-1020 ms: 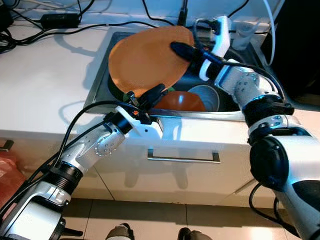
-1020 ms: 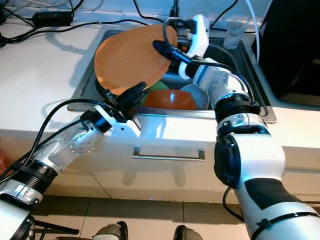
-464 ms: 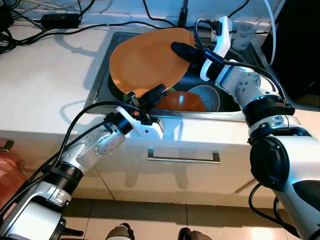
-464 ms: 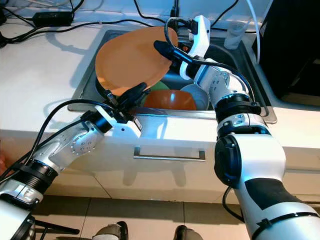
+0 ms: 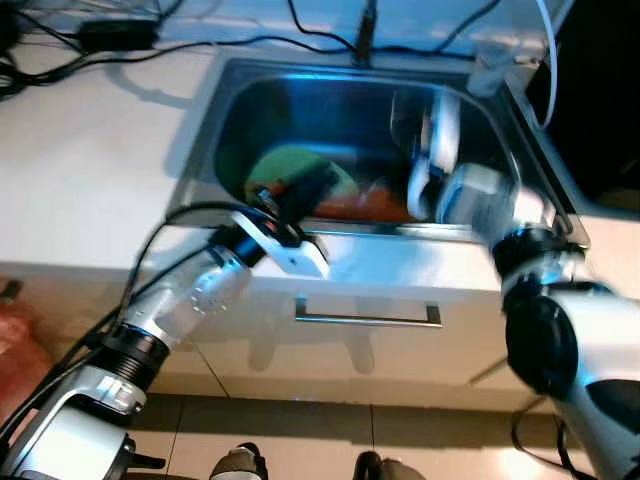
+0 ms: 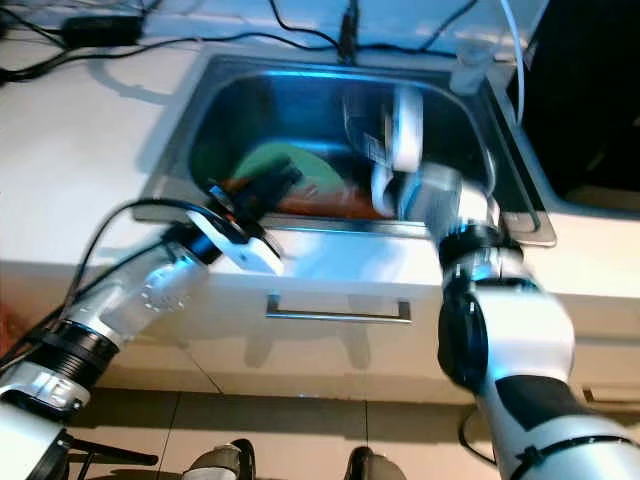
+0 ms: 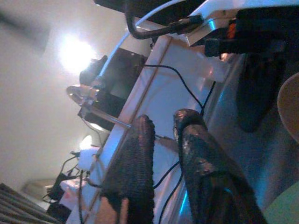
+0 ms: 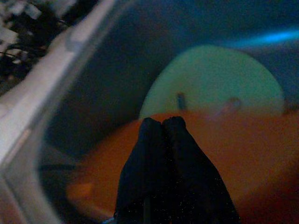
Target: Kitchen organization
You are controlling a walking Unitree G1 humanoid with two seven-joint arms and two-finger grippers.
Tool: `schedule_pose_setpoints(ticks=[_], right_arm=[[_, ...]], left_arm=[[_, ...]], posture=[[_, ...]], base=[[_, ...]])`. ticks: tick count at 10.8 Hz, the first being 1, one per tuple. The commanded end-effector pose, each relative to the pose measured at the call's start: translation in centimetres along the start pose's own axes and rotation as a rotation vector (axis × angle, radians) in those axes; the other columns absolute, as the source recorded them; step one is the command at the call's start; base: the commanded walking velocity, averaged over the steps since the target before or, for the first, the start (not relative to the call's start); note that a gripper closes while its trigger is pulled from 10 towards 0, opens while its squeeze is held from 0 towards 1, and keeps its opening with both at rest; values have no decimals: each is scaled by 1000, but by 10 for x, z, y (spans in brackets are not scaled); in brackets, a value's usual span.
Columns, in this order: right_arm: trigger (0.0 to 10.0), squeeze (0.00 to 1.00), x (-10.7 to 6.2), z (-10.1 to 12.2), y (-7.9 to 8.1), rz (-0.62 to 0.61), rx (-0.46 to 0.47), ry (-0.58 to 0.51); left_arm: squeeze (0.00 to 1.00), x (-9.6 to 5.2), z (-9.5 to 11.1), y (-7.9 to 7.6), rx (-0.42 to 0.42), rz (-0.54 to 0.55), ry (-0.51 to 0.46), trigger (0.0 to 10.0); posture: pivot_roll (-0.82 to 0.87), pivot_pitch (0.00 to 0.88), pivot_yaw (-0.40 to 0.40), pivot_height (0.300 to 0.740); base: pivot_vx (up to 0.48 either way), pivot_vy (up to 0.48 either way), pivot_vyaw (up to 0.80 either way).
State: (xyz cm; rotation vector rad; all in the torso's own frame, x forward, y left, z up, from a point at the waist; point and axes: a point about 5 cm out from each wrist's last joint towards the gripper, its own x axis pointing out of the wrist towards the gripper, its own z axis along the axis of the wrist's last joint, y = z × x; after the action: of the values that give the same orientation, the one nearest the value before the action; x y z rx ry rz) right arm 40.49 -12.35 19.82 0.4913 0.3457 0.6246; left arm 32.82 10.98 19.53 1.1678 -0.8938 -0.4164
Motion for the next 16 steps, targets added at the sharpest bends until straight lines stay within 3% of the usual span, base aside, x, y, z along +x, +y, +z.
schedule_pose_setpoints(ticks=[1, 5, 9, 13, 16], right_arm=[[0, 0, -1, 13, 4, 0, -30, -24], [0, 0, -2, 11, 1, -7, -33, -28], [0, 0, -4, 33, 8, 13, -193, -205], [0, 0, -7, 31, 2, -18, -204, -256], [0, 0, -13, 41, 2, -53, -251, -368]], left_arm=[[1000, 3, 4, 3, -5, 27, -21, 10000], [1000, 2, 3, 3, -9, 28, -23, 10000], [1000, 7, 4, 17, -19, 123, -37, 10000], [1000, 10, 1, 25, -31, 164, -27, 10000], [1000, 16, -5, 40, -68, 250, 22, 10000]], posture=[[7, 156, -42, 740], [6, 155, -40, 740], [7, 144, -25, 740], [12, 131, -15, 740], [11, 115, -11, 740]], base=[[0, 0, 0], [0, 0, 0], [0, 0, 0], [0, 0, 0], [0, 0, 0]])
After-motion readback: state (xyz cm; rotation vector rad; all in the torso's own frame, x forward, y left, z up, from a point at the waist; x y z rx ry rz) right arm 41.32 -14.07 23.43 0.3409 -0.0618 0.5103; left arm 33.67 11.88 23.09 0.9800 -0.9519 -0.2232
